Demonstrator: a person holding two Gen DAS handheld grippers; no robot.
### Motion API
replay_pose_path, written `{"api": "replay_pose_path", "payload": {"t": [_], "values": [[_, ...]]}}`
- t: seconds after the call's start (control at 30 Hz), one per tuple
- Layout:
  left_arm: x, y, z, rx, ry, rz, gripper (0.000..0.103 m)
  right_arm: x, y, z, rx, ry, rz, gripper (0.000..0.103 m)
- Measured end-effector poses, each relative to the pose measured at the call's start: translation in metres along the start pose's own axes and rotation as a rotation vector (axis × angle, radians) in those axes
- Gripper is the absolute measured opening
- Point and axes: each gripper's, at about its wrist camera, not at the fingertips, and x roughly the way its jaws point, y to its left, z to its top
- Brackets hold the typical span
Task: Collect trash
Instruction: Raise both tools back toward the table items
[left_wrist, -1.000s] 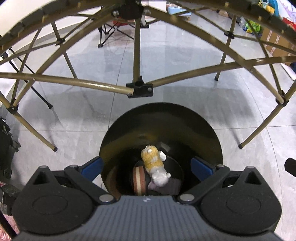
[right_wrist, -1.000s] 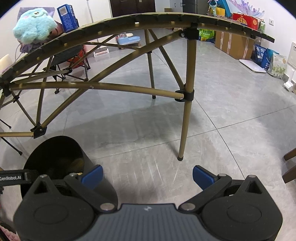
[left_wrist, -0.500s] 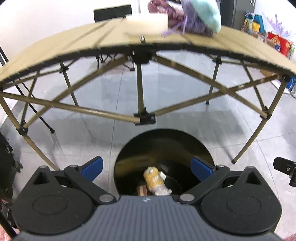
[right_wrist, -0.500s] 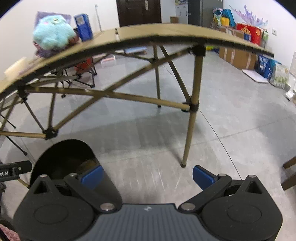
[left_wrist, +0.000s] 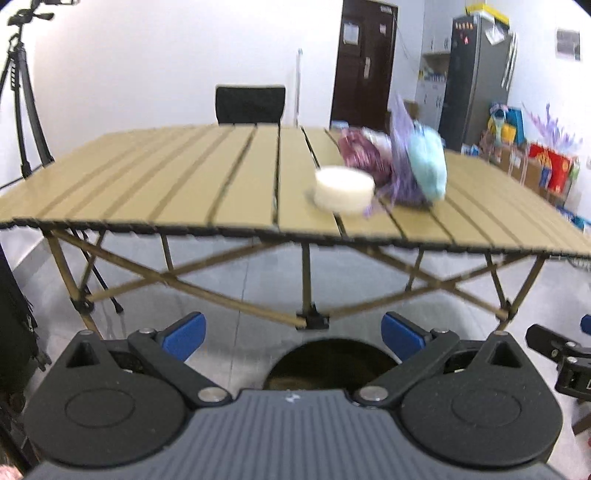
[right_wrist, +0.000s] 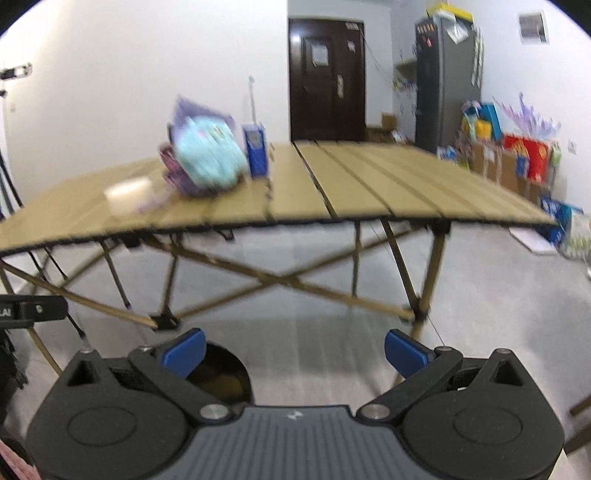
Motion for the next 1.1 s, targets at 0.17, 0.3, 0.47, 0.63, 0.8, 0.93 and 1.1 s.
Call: {"api": "replay_pose_path", "payload": {"t": [0.17,0.3,0.47,0.63,0.8,0.93,1.1], "values": [[-0.013,0.014,0.018,-0.020,-0.065,0.024,0.103,-0.021,0.017,0.021,-0.051,-0.138,0.006,0.103],[-0.020,0.024,0.030,-0.032,-0.096,0.039,0.103,-0.028,0.026,0.036,-0.062,-0.212,0.021,0.103],[-0.018,0.035,0.043,-0.047,-0.127,0.056,0.103,-0.024,0.035,0.050,-0.066,-0.266,0.057,0.103],[-0.013,0.042,0.052,-0.054,-0.141,0.069,0.103,-0.008,0.043,0.062,-0.061,-0.271,0.096,0.103],[-0.003,0.045,0.060,-0.044,-0.149,0.076,0.103,0.012,0.050,0.073,-0.059,-0.279,0.084,0.103],[0.008,0.047,0.069,-0.039,-0.150,0.076,0.103,0.030,0.058,0.080,-0.081,-0.275,0.078,0.103],[0.024,0.045,0.076,-0.025,-0.146,0.081,0.103,0.054,0.061,0.091,-0.064,-0.272,0.089,0.103]]}}
